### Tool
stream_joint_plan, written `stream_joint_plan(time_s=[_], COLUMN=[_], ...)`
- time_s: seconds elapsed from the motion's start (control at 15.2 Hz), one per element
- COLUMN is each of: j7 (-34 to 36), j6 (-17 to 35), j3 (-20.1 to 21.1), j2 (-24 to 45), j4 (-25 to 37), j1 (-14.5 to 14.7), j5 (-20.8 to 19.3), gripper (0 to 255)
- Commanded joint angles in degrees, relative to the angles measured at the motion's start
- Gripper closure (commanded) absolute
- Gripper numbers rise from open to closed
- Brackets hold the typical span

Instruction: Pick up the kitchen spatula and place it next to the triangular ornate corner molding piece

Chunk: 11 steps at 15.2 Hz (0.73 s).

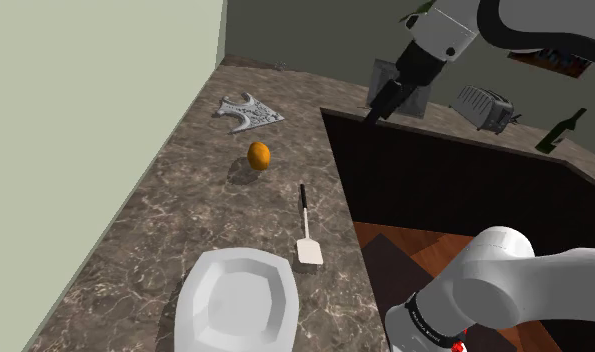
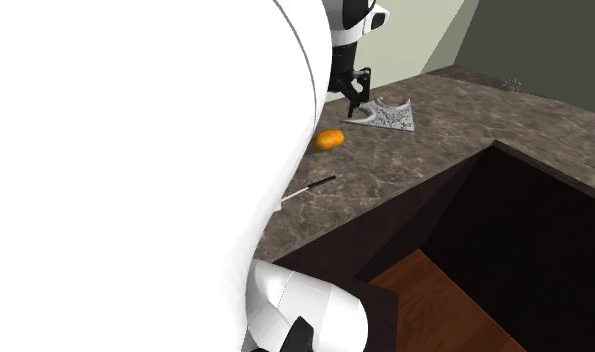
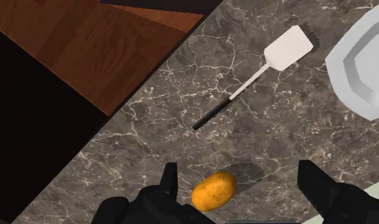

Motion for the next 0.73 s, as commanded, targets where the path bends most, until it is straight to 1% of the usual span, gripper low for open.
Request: stream_joint_plan(time_s=[0.0, 0.33, 0.66], j7=[0.0, 12.5, 25.1], j6=[0.0, 6.7, 13.7], j3=[0.0, 5.7, 11.8], j2=[0.0, 0.1, 2.6], j4=[0.0, -8.3, -14.5], j1=[0.0, -2.8, -5.2], j5=[0.0, 2.1, 4.7], gripper=[0, 0, 0])
